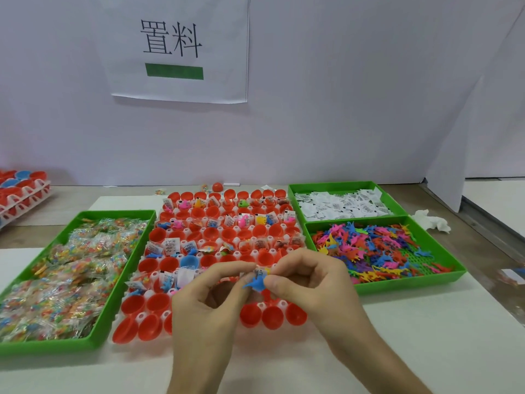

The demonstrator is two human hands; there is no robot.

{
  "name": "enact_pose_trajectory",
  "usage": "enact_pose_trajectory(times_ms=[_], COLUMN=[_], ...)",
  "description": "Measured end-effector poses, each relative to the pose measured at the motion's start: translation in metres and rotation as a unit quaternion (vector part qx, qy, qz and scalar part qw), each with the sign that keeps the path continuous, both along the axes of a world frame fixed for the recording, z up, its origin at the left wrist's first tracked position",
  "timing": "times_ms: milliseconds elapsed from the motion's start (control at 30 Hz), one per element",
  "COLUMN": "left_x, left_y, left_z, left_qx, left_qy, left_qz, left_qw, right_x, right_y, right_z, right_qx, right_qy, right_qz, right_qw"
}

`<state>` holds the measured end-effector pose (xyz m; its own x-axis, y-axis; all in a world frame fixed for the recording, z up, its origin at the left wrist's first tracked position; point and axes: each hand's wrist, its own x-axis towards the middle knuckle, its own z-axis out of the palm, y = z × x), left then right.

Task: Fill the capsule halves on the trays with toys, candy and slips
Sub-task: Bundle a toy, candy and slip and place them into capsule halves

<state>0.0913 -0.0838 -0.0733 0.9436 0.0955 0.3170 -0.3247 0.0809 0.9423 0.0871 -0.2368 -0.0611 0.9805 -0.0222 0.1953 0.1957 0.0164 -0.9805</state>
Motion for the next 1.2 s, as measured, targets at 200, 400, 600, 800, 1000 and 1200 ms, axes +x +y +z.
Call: enact_pose_trajectory(times_ms=[200, 400, 600, 800, 1000, 1200], left_x=[0.000, -0.002, -0.001, 0.002, 0.004, 0.005], left_y=[0.000, 0.001, 0.002, 0.007, 0.006, 0.007], left_z=[-0.002, 0.002, 0.003, 0.000, -0.002, -0.001], left_qx=[-0.011, -0.012, 0.021, 0.027, -0.012, -0.001], left_qy=[-0.003, 0.003, -0.009, -0.012, -0.007, -0.010], left_qz=[-0.018, -0.069, -0.062, -0.044, -0.045, -0.044], left_qw=[1.000, 0.998, 0.998, 0.999, 0.999, 0.999], right_x=[-0.001, 0.001, 0.001, -0.001, -0.005, -0.003], right_y=[0.002, -0.001, -0.001, 0.001, 0.005, 0.002], right_z=[-0.003, -0.004, -0.007, -0.007, -0.008, -0.009], right_qx=[-0.021, -0.033, -0.049, -0.088, -0.090, -0.131], right_qy=[-0.022, -0.045, -0.042, -0.068, -0.122, -0.171], right_qz=[-0.025, -0.039, -0.028, -0.034, -0.053, -0.073], right_qw=[0.999, 0.998, 0.997, 0.993, 0.987, 0.974])
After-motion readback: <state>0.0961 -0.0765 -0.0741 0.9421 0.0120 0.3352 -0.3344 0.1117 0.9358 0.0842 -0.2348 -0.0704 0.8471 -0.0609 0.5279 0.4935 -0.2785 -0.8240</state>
